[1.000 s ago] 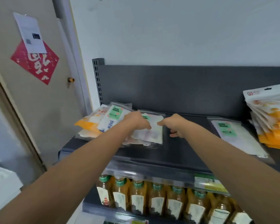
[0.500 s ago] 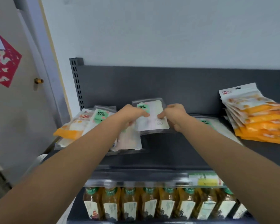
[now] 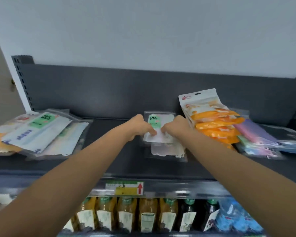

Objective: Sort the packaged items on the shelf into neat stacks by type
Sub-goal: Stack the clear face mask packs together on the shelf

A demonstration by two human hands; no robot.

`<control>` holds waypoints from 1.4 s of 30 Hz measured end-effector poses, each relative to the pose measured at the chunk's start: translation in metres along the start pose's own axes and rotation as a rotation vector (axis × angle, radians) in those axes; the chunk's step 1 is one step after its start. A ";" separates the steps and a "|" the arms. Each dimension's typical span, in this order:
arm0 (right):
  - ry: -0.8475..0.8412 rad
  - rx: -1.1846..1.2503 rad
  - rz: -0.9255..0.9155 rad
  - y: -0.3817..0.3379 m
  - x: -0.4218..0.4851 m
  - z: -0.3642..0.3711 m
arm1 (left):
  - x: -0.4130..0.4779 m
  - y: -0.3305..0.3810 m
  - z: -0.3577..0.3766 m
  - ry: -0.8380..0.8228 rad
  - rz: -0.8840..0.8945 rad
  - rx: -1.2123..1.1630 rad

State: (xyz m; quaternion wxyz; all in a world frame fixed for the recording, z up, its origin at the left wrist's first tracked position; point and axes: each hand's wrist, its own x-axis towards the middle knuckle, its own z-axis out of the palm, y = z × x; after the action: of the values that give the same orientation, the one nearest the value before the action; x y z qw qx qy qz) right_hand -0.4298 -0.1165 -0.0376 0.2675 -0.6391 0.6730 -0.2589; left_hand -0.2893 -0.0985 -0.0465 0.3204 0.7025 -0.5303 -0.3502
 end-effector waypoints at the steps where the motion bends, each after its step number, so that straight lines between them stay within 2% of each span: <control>1: -0.025 -0.029 -0.003 0.007 0.002 -0.001 | 0.000 0.001 0.008 0.004 -0.018 0.014; 6: -0.063 -0.053 -0.087 0.022 0.006 0.003 | 0.000 -0.004 0.028 0.033 -0.041 0.044; 11: -0.092 0.021 -0.212 0.010 0.001 0.011 | -0.004 -0.008 0.005 0.157 -0.003 0.061; 17: -0.177 0.126 -0.289 -0.038 -0.010 0.036 | -0.018 -0.038 -0.065 0.369 -0.017 0.247; 21: -0.310 0.178 -0.300 -0.077 -0.022 0.074 | -0.029 -0.074 -0.131 0.476 -0.084 0.325; 25: -0.454 0.265 -0.251 -0.117 -0.039 0.118 | -0.047 -0.110 -0.187 0.551 -0.216 0.527; 28: -0.507 0.304 -0.229 -0.145 -0.050 0.150 | -0.052 -0.135 -0.218 0.559 -0.292 0.577; 32: -0.535 0.303 -0.204 -0.177 -0.058 0.191 | -0.054 -0.157 -0.242 0.505 -0.321 0.522; 38: -0.558 0.445 -0.069 -0.205 -0.063 0.227 | -0.046 -0.178 -0.260 0.455 -0.246 0.511; 42: -0.520 0.531 -0.019 -0.212 -0.061 0.238 | -0.041 -0.181 -0.263 0.488 -0.165 0.429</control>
State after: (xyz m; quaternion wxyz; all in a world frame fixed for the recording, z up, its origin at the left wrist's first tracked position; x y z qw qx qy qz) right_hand -0.1101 -0.0677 -0.0613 0.5837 -0.5981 0.4860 -0.2557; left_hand 0.0157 0.0040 -0.0451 0.2534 0.8575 -0.4411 -0.0771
